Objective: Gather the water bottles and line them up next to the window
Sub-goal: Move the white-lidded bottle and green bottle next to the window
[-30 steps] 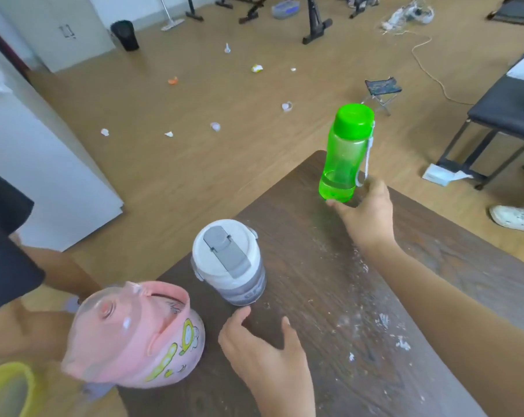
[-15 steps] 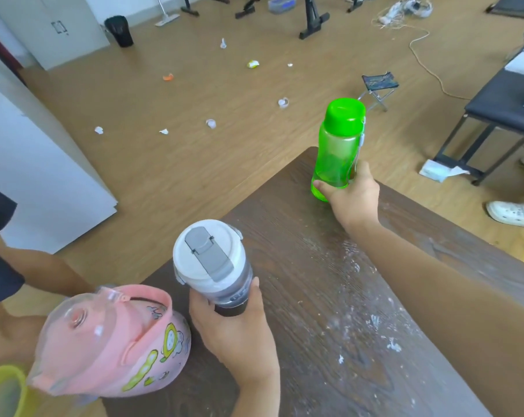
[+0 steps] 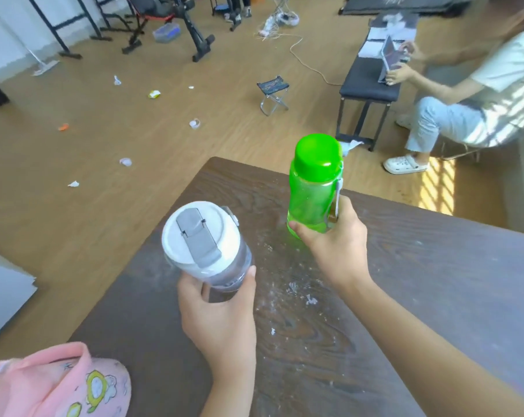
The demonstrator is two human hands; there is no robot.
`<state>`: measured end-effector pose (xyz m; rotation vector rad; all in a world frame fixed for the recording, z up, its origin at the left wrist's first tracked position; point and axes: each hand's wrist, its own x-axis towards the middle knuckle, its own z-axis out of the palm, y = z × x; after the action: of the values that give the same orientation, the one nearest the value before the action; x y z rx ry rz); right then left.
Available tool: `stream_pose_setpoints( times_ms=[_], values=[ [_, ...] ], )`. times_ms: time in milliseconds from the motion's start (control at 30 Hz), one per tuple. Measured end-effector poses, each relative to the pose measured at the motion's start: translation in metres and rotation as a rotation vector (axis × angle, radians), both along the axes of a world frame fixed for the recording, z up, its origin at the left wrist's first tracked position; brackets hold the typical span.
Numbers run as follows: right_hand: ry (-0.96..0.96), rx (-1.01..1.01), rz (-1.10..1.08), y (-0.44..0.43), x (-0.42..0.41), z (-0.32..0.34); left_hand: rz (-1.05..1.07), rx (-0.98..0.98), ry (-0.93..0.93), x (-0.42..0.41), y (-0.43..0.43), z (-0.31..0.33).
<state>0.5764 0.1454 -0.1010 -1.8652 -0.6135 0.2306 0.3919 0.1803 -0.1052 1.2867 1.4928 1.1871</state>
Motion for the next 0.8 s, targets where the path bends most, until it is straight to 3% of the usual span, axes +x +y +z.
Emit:
stream_pose_setpoints(
  times_ms=[400,800],
  values=[
    [0.004,-0.009,-0.449,-0.253,-0.015,0.022,-0.605,-0.08,-0.032,0.078,-0.152,0.006],
    [0.013,0.024,-0.852,-0.482,-0.105,0.01,-1.161,-0.004,-0.011,0.101,-0.354,0.007]
  ],
)
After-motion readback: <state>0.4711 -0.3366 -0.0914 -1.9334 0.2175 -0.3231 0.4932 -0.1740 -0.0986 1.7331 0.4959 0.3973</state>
